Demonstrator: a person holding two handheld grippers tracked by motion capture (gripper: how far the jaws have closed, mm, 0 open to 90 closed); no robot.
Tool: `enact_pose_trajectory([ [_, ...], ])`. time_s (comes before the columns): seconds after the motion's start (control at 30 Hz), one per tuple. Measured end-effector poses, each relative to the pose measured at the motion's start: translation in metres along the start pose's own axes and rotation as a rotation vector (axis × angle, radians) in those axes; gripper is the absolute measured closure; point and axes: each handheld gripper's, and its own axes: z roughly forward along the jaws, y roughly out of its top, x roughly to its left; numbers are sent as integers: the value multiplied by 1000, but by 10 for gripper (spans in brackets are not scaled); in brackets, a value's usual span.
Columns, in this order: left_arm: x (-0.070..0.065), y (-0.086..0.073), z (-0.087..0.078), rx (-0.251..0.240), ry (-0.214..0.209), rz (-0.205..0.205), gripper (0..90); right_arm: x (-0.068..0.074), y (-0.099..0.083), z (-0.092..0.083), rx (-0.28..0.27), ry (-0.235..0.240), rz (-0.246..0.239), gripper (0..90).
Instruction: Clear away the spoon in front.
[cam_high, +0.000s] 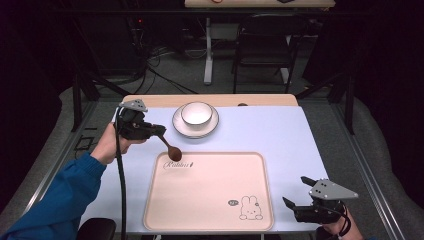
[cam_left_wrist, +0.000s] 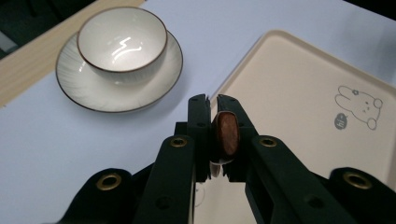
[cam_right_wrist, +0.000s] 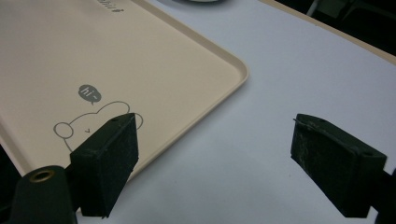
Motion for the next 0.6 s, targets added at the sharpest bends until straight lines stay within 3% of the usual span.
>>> enact_pose_trajectory([
  [0.53, -1, -8, 23, 146, -105, 6, 840, 0, 0, 0, 0, -1, -2, 142],
  [0.6, 0, -8, 25, 143, -128, -5, 840, 0, 0, 0, 1, -1, -2, 142],
])
